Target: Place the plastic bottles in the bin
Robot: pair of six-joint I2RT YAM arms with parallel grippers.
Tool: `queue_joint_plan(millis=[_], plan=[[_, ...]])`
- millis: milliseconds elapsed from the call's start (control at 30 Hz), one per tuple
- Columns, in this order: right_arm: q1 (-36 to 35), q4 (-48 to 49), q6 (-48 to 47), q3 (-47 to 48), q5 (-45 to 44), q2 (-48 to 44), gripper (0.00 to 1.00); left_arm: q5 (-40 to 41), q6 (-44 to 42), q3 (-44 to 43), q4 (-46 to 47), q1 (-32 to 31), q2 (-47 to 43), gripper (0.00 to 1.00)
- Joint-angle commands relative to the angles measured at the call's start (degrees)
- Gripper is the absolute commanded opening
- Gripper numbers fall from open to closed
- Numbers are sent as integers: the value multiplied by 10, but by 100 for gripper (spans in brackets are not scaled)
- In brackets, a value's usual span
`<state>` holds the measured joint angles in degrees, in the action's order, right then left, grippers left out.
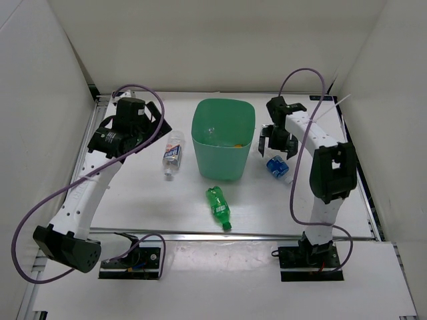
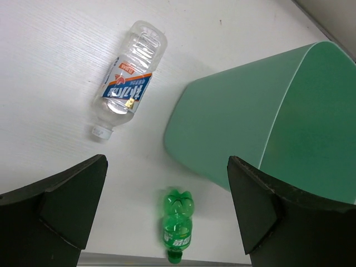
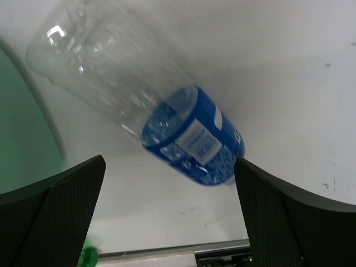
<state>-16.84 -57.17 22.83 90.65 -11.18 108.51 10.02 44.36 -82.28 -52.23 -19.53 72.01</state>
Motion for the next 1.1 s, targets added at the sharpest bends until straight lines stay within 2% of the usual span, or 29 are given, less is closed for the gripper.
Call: queue_joint_plan(millis=[0, 200, 300, 400, 500, 533, 633, 767, 833, 867, 900, 967, 1067], plan=[[3, 22, -17, 40, 2, 36, 100, -20, -16, -7, -12, 12, -20, 100], [8, 28, 0, 55, 4, 98, 100, -46, -34, -7, -23, 49, -20, 100], [14, -7, 19, 43, -3, 117, 100, -59, -39, -7, -29, 57, -20, 100], [27, -17, 25, 2, 5, 112, 94, -65, -39, 6, -29, 70, -20, 100], [34, -17, 44, -28, 31, 91, 77, -71, -34, 19, -29, 76, -20, 100], [34, -17, 51, -43, 31, 84, 59, -77, -28, 19, -23, 81, -20, 100], [46, -33, 79, -49, 36, 58, 30, -77, -28, 24, -23, 86, -20, 100], [59, -153, 130, 76, -31, 30, 23, -64, -28, 36, -17, 100, -15, 100], [59, -206, 152, 201, -31, 15, 23, -59, -28, 51, -17, 106, -21, 100], [59, -206, 152, 244, -16, -6, 23, -54, -28, 56, -17, 107, -27, 100], [50, -206, 152, 326, -3, -15, 23, -54, -28, 65, -17, 107, -27, 100], [26, -165, 152, 376, 36, -56, 23, -54, -28, 71, -17, 107, -27, 100], [-19, -9, 123, 344, 68, -130, 23, -54, -28, 78, -17, 107, -27, 100]])
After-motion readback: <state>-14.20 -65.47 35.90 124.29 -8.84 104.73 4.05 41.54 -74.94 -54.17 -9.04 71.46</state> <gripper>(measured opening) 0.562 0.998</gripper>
